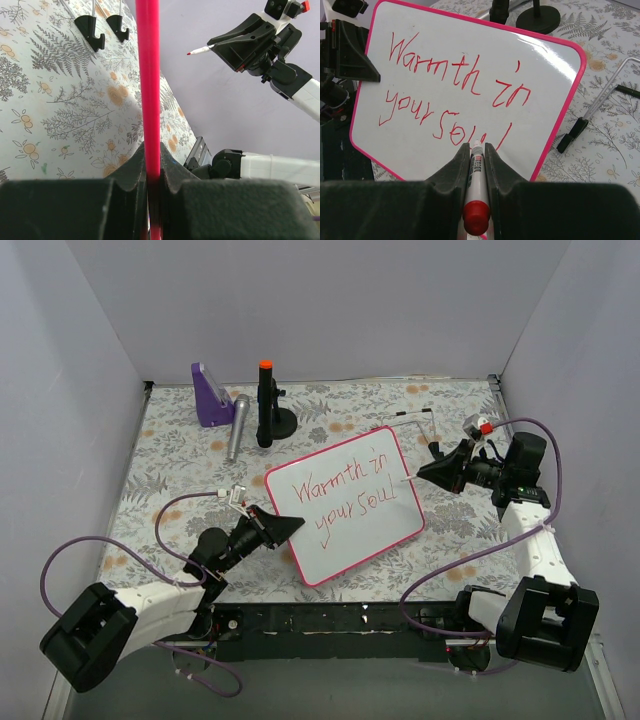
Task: Write a sentence on the whiteboard
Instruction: Write on the whiteboard with the whiteboard marker without the cap.
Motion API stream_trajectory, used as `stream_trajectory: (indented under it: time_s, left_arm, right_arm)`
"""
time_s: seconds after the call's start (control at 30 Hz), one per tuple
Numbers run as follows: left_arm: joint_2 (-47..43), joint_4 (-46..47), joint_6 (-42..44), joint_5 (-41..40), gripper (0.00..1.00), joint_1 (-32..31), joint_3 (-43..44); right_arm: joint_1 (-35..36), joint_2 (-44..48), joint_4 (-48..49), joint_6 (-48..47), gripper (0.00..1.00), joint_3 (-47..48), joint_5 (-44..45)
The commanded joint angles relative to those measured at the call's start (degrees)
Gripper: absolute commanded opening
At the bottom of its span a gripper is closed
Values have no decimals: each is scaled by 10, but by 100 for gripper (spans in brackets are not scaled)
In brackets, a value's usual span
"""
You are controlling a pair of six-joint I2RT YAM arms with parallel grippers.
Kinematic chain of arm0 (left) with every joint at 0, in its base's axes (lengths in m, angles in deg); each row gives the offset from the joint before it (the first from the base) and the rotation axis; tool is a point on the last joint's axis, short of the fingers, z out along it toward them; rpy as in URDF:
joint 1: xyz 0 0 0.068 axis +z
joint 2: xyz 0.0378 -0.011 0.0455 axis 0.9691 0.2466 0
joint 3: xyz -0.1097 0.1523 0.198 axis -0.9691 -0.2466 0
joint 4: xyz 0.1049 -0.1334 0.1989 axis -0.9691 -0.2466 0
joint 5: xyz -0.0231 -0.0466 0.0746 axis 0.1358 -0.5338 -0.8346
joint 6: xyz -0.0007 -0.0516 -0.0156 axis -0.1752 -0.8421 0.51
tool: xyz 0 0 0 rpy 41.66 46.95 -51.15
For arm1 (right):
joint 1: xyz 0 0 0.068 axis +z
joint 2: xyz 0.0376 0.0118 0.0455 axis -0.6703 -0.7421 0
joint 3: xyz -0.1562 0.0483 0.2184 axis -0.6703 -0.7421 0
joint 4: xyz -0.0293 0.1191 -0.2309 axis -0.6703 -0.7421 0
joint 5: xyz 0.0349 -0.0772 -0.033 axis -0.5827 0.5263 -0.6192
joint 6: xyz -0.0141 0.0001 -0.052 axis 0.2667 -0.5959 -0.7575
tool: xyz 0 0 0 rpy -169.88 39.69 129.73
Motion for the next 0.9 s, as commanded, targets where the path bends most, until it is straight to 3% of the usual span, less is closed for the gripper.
stream_trajectory:
  time_s: [0.0,0.87]
  left_arm:
    - [-48,75,-13,3,0,-2,-17]
    - [-93,-44,53,15,0,-1,48]
  right_arm:
    - [-5,20,28,7,1,-2,-25]
    - [-24,43,35,15,1,-5,-73]
